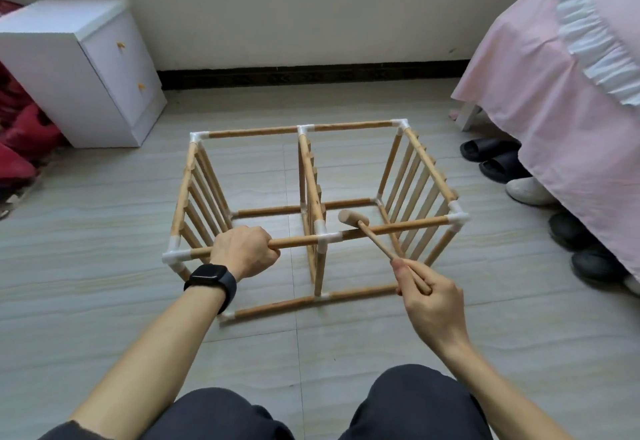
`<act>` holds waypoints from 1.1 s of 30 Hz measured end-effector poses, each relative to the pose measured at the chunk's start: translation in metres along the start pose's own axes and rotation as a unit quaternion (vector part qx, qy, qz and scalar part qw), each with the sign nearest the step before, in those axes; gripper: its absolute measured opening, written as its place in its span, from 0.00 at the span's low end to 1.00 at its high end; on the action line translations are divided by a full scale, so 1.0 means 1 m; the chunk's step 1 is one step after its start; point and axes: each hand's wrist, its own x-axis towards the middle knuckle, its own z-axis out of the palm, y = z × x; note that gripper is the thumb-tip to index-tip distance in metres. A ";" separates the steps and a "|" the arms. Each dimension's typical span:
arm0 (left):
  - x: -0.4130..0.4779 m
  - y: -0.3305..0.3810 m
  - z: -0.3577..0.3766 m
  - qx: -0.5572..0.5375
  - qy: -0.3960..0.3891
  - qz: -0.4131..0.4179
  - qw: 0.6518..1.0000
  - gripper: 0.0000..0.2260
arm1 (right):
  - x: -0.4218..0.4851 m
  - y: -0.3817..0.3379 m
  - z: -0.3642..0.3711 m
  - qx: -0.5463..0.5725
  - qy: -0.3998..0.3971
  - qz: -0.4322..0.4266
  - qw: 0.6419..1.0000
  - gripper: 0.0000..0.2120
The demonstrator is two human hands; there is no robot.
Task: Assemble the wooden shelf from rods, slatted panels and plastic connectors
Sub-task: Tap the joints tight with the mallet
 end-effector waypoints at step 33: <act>-0.011 -0.014 -0.003 0.022 0.016 -0.013 1.000 0.14 | 0.001 -0.020 -0.013 -0.323 -0.078 -0.127 0.935 0.19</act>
